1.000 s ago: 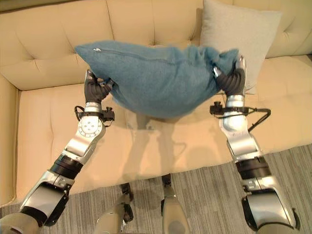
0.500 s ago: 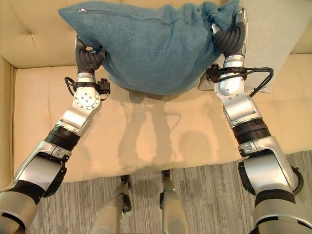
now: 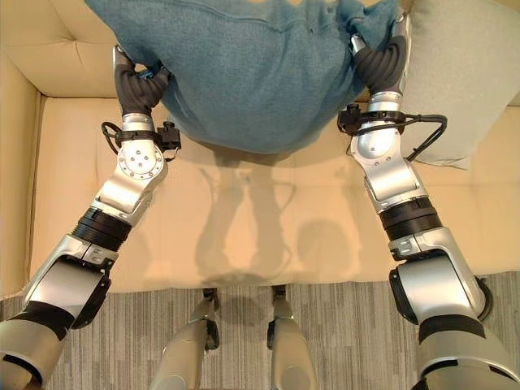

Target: Pick up all the scattered cushions and arrange them neatly on the sofa.

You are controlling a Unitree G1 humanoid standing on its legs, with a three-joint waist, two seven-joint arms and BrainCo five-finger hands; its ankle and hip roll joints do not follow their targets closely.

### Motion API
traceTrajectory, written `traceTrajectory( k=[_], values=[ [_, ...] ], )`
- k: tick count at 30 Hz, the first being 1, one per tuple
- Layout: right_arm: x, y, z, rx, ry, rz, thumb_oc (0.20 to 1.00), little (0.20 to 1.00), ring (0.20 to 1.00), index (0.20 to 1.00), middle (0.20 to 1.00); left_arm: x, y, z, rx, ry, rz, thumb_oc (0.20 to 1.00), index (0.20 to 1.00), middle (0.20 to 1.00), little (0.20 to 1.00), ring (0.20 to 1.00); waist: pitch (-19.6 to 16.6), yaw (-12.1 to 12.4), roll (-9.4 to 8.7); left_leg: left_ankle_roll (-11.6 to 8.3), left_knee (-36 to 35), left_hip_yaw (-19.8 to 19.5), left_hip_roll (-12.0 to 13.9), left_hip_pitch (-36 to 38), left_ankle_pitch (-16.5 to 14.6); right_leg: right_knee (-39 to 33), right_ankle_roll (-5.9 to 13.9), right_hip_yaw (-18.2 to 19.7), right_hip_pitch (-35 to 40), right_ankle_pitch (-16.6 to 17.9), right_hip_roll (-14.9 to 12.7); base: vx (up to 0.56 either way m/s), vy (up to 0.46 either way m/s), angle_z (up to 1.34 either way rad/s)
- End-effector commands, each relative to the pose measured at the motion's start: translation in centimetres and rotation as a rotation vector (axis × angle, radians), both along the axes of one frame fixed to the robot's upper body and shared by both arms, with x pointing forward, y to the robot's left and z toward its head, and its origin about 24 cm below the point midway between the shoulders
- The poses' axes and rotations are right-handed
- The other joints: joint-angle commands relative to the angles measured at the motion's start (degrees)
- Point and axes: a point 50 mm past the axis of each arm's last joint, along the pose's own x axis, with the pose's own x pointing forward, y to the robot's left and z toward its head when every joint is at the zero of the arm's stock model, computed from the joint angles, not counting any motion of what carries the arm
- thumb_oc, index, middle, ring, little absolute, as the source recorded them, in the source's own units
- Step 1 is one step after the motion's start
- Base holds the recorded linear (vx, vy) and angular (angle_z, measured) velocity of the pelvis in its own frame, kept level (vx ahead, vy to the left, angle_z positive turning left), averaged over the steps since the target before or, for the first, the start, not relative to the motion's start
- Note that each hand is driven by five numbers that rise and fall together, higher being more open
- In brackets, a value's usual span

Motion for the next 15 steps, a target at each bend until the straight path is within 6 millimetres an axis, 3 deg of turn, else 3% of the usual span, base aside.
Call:
traceTrajectory(
  k=[1, 15],
  values=[
    [-1.9, 2.6, 3.9, 0.012, -0.202, 0.12, 0.2, 0.2, 0.2, 0.2, 0.2, -3.1, -4.0, 4.9, 0.132, -0.312, -0.154, 0.2, 0.2, 0.2, 0.2, 0.2, -3.31, 1.24, -2.77, -1.4, 7.47, -3.0, -3.91, 0.86, -11.82, 3.23, 3.82, 2.77, 0.69, -2.33, -1.06, 0.01, 0.013, 0.03],
    [-0.6, 4.0, 2.8, 0.031, -0.107, 0.174, 0.2, 0.2, 0.2, 0.2, 0.2, -2.8, -3.4, 4.6, 0.134, -0.277, -0.148, 0.2, 0.2, 0.2, 0.2, 0.2, -0.83, 3.46, -1.61, -1.33, 7.87, -3.45, -4.65, -0.94, -11.07, 3.18, 3.84, 1.73, -1.18, -1.33, -1.67, 0.0, -0.004, 0.02]
  ],
)
